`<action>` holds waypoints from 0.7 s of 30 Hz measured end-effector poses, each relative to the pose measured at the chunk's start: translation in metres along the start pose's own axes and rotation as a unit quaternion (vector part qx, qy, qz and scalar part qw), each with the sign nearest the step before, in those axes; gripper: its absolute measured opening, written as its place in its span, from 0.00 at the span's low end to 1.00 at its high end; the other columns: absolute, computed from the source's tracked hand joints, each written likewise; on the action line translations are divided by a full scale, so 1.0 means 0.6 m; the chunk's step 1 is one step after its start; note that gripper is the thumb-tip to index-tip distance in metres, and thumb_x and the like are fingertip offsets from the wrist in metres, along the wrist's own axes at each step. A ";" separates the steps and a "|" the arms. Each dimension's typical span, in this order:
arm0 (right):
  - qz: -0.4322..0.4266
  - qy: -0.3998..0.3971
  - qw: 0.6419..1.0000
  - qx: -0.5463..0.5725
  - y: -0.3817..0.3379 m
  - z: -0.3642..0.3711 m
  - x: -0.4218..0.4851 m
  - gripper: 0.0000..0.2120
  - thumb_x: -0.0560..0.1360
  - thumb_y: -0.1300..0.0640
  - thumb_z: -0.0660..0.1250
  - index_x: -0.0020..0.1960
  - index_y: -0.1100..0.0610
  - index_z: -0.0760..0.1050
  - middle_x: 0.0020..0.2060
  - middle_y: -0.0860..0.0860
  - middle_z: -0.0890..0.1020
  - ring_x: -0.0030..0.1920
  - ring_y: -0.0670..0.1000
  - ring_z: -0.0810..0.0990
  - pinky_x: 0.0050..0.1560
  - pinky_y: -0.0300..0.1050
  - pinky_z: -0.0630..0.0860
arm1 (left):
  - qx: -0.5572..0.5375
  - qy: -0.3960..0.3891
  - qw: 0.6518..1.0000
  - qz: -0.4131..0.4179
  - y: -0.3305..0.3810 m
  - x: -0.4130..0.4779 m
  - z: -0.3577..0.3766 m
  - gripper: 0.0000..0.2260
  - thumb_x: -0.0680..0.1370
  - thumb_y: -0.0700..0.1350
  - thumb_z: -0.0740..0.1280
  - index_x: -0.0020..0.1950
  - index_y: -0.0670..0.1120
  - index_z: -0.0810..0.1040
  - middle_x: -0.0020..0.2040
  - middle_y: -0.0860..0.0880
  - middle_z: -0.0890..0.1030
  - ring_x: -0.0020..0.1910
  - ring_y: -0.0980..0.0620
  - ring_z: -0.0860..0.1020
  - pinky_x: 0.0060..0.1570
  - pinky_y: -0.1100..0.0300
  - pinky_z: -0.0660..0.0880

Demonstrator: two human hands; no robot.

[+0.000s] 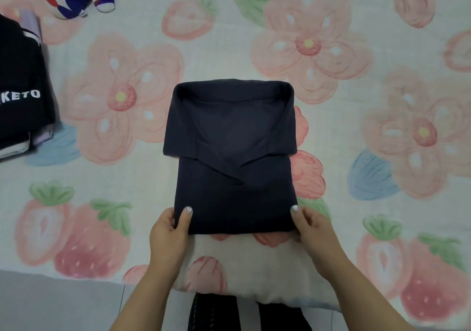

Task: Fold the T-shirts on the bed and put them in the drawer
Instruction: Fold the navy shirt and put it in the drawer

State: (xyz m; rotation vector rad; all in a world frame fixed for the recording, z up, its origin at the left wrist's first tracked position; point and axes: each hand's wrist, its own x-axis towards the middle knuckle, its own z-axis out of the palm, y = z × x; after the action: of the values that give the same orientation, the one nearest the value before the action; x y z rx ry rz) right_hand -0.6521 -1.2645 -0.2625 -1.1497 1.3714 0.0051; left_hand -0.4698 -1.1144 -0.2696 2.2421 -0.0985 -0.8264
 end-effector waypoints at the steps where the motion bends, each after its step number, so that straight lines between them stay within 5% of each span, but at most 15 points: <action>1: -0.011 -0.013 1.000 -0.025 0.003 -0.002 -0.003 0.09 0.78 0.57 0.62 0.45 0.60 0.78 0.40 0.54 0.83 0.40 0.50 0.79 0.44 0.44 0.75 | 0.008 -0.011 1.000 0.003 -0.003 -0.001 -0.007 0.08 0.78 0.44 0.64 0.39 0.49 0.74 0.36 0.52 0.78 0.36 0.55 0.75 0.34 0.63 0.68; 7: -0.052 -0.033 0.990 -0.124 0.016 -0.039 -0.019 0.04 0.74 0.63 0.68 0.40 0.58 0.78 0.36 0.59 0.83 0.37 0.57 0.79 0.40 0.40 0.71 | 0.006 -0.082 0.995 -0.048 -0.027 -0.022 -0.040 0.10 0.76 0.37 0.66 0.39 0.50 0.78 0.34 0.53 0.83 0.39 0.53 0.80 0.38 0.62 0.75; 9: -0.009 -0.068 0.997 -0.036 0.004 -0.038 -0.018 0.06 0.75 0.60 0.66 0.45 0.62 0.80 0.43 0.61 0.84 0.41 0.54 0.81 0.44 0.43 0.73 | -0.033 -0.107 0.991 -0.073 -0.024 -0.016 -0.040 0.05 0.76 0.40 0.67 0.41 0.47 0.80 0.35 0.49 0.84 0.39 0.52 0.81 0.40 0.64 0.76; 12: 0.108 -0.081 0.969 0.209 -0.040 -0.030 0.035 0.19 0.80 0.52 0.56 0.42 0.57 0.83 0.37 0.52 0.84 0.35 0.49 0.80 0.38 0.41 0.74 | -0.135 -0.058 0.984 -0.096 0.012 0.047 -0.027 0.12 0.78 0.48 0.63 0.40 0.42 0.79 0.38 0.48 0.83 0.39 0.53 0.79 0.39 0.61 0.75; 15: 0.116 -0.084 0.959 0.244 -0.087 -0.002 0.075 0.08 0.77 0.55 0.64 0.50 0.54 0.80 0.44 0.52 0.85 0.43 0.50 0.83 0.37 0.42 0.79 | -0.255 -0.079 0.953 -0.146 0.063 0.095 0.000 0.14 0.79 0.48 0.62 0.38 0.43 0.77 0.42 0.44 0.82 0.44 0.47 0.80 0.48 0.53 0.77; 17: 0.089 -0.036 0.967 0.234 -0.102 0.016 0.088 0.12 0.71 0.63 0.68 0.54 0.58 0.78 0.48 0.55 0.83 0.48 0.54 0.82 0.42 0.46 0.80 | -0.262 -0.058 0.955 -0.130 0.076 0.106 0.015 0.16 0.78 0.45 0.65 0.29 0.47 0.73 0.35 0.46 0.80 0.38 0.49 0.78 0.42 0.55 0.76; 21: 0.004 0.053 0.960 0.275 -0.121 0.004 0.098 0.06 0.74 0.66 0.65 0.39 0.59 0.76 0.30 0.52 0.81 0.32 0.51 0.78 0.33 0.41 0.78 | -0.219 0.075 0.973 -0.017 0.070 0.117 0.006 0.19 0.74 0.44 0.69 0.29 0.48 0.62 0.24 0.55 0.65 0.26 0.58 0.63 0.27 0.64 0.64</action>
State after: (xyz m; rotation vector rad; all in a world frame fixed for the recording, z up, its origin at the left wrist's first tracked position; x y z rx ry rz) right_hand -0.5895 -1.3340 -0.2617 -0.6812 1.3539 -0.4134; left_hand -0.4093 -1.1688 -0.2810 1.8820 0.1773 -0.6217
